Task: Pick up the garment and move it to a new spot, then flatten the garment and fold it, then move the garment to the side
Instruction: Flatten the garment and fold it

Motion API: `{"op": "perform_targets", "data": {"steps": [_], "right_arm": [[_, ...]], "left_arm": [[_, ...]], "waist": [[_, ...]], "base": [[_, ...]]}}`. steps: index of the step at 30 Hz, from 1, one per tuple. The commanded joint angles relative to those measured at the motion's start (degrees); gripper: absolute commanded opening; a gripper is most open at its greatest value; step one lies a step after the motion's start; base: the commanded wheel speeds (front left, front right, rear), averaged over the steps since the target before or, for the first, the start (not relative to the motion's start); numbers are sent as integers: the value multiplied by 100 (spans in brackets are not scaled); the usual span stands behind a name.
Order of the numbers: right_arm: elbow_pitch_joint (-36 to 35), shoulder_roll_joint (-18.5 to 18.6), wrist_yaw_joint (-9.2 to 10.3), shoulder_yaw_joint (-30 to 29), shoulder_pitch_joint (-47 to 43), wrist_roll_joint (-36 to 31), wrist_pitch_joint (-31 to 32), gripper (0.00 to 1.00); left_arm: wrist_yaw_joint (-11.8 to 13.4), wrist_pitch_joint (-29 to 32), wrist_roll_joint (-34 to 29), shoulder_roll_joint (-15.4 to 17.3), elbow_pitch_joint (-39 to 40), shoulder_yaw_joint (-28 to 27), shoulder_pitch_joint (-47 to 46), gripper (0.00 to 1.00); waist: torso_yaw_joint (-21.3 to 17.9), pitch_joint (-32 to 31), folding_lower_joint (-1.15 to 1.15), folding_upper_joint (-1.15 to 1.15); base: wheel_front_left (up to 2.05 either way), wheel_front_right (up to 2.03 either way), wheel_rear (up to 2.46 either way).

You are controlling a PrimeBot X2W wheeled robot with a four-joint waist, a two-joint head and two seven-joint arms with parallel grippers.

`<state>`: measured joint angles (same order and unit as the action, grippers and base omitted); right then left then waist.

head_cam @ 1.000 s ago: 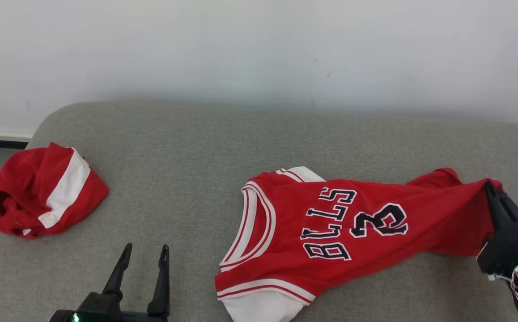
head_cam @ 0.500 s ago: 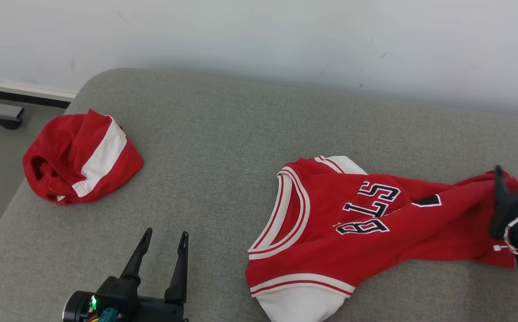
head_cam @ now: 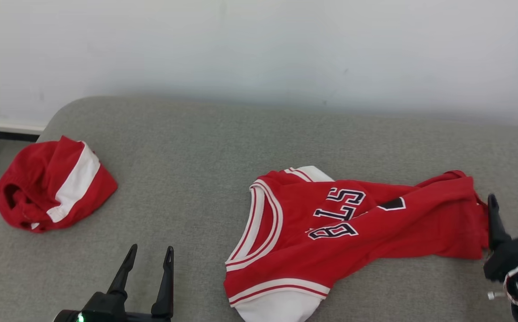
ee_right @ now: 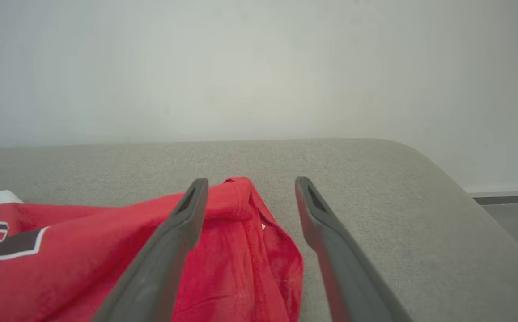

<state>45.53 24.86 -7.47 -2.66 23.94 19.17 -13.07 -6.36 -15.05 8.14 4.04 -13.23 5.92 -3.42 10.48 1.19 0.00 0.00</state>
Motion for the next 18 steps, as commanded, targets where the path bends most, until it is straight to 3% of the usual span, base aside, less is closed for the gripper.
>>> {"op": "perform_targets", "data": {"steps": [1,5,9,18], "right_arm": [[-148,-3,-7,47,-204,120,-42,100],[-682,41,-7,19,-894,380,-115,100],[-1211,-150,-7,-149,-1466,461,-142,100],[-1936,-520,-7,-440,-2085,132,70,100]], "left_arm": [[15,-19,-51,28,30,-26,84,100],[14,-19,-57,48,63,-70,150,100],[-2,-19,-82,53,69,-59,185,100],[-56,-19,5,31,-118,202,287,100]], "waist": [[-178,-139,0,0],[-256,-155,0,0],[-271,-149,0,0],[-221,-116,0,0]], "base": [[0,0,0],[0,0,0],[0,0,0],[0,0,0]]}}
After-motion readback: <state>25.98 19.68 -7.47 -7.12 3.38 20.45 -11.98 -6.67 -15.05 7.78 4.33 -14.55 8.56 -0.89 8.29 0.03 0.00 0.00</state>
